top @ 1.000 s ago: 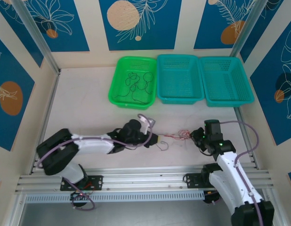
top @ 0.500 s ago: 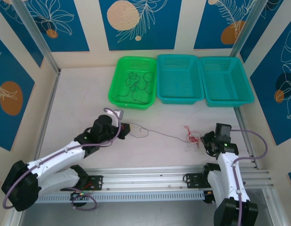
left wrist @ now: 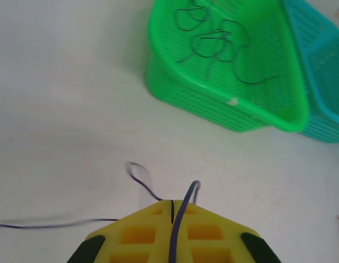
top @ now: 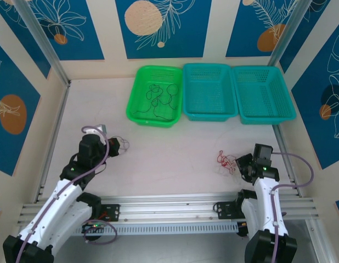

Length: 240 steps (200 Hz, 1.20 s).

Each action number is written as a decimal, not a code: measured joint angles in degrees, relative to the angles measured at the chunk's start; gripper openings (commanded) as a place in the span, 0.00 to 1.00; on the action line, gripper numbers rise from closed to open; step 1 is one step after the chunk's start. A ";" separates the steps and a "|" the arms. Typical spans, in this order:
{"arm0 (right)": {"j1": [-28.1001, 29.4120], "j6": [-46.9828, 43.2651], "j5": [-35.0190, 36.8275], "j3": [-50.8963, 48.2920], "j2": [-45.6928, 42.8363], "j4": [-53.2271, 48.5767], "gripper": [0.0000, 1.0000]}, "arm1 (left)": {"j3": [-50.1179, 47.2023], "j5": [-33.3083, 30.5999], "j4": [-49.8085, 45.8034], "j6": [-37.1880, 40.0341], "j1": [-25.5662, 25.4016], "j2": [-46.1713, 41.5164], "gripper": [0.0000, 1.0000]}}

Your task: Untangle the cables

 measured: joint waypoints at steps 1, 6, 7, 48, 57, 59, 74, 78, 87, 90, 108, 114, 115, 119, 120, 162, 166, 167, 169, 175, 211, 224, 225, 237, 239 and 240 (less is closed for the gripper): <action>0.20 -0.11 -0.46 -0.07 0.00 0.28 0.02 | -0.07 0.50 0.26 0.00 0.00 0.02 0.00; 0.74 -0.28 -1.84 -0.35 0.00 1.27 0.02 | -0.26 2.08 0.94 0.00 0.00 0.02 0.00; 0.96 -0.35 -2.29 -0.42 0.00 1.53 0.02 | -0.28 2.29 1.07 0.00 0.00 0.02 0.00; 16.11 1.14 -6.93 -1.44 -0.17 5.44 0.00 | 0.96 11.74 5.27 0.04 0.02 -0.48 0.00; 20.68 2.29 -6.54 -1.44 -0.39 5.79 0.00 | 2.84 12.76 5.38 0.17 0.02 -0.07 0.00; 21.64 2.47 -6.32 -1.44 -0.46 5.90 0.00 | 3.43 12.98 5.42 0.24 0.02 0.09 0.00; 29.09 4.55 -4.66 -1.29 -0.66 6.54 0.00 | 8.17 13.99 6.60 0.79 0.02 1.84 0.00; 30.93 5.18 -4.02 -1.20 -0.63 6.64 0.00 | 9.60 14.08 7.06 1.03 0.02 2.54 0.00; 34.36 6.21 -2.58 -0.87 -0.28 6.75 0.00 | 12.55 14.29 8.07 1.40 0.02 4.09 0.00; 35.63 6.67 -1.97 -0.68 -0.11 6.80 0.00 | 13.53 14.32 8.48 1.49 0.02 4.68 0.00; 40.57 8.20 1.27 1.03 1.79 6.88 0.00 | 19.47 14.38 11.39 1.99 0.02 9.14 0.00; 41.51 8.52 2.03 1.62 2.62 6.93 0.00 | 21.38 14.51 11.82 2.19 0.02 10.82 0.00; 41.70 8.55 2.23 1.77 2.82 6.93 0.00 | 21.90 14.60 11.96 2.23 0.02 11.32 0.00; 42.23 8.81 2.69 2.23 3.48 6.93 0.00 | 23.50 14.93 12.26 2.47 0.02 12.83 0.00; 42.29 8.83 2.78 2.29 3.56 6.95 0.00 | 23.76 14.97 12.33 2.47 0.02 13.05 0.00; 43.91 9.64 5.51 5.16 8.59 7.76 0.00 | 40.02 16.28 14.93 5.33 0.02 27.69 0.00; 44.00 9.68 5.57 5.16 8.76 7.85 0.00 | 41.51 16.24 14.78 5.84 0.02 28.85 0.00; 44.00 9.70 5.60 5.16 8.79 7.85 0.00 | 41.75 16.24 14.78 5.88 0.02 29.03 0.00; 44.02 9.79 5.60 5.16 8.85 7.87 0.00 | 42.47 16.06 14.82 6.25 0.02 29.66 0.00; 44.13 9.86 5.70 5.16 8.98 7.87 0.00 | 44.46 15.78 14.71 7.04 0.02 31.26 0.00; 44.48 10.47 6.03 5.16 8.50 7.72 0.00 | 52.06 12.83 15.28 10.29 0.02 40.41 0.00; 44.48 10.62 6.38 5.16 7.43 7.37 0.00 | 52.37 12.11 15.80 10.51 0.02 43.32 0.00; 44.50 10.69 6.43 5.16 7.32 7.32 0.00 | 52.37 12.00 15.82 10.54 0.02 43.60 0.00; 44.48 10.82 6.80 5.16 6.03 6.71 0.00 | 52.30 11.08 15.72 10.51 0.02 46.45 0.00; 44.50 10.86 6.86 5.16 5.79 6.60 0.00 | 52.28 10.86 15.74 10.54 0.02 46.90 0.00; 44.50 10.86 6.88 5.16 5.64 6.54 0.00 | 52.26 10.82 15.74 10.51 0.02 47.06 0.00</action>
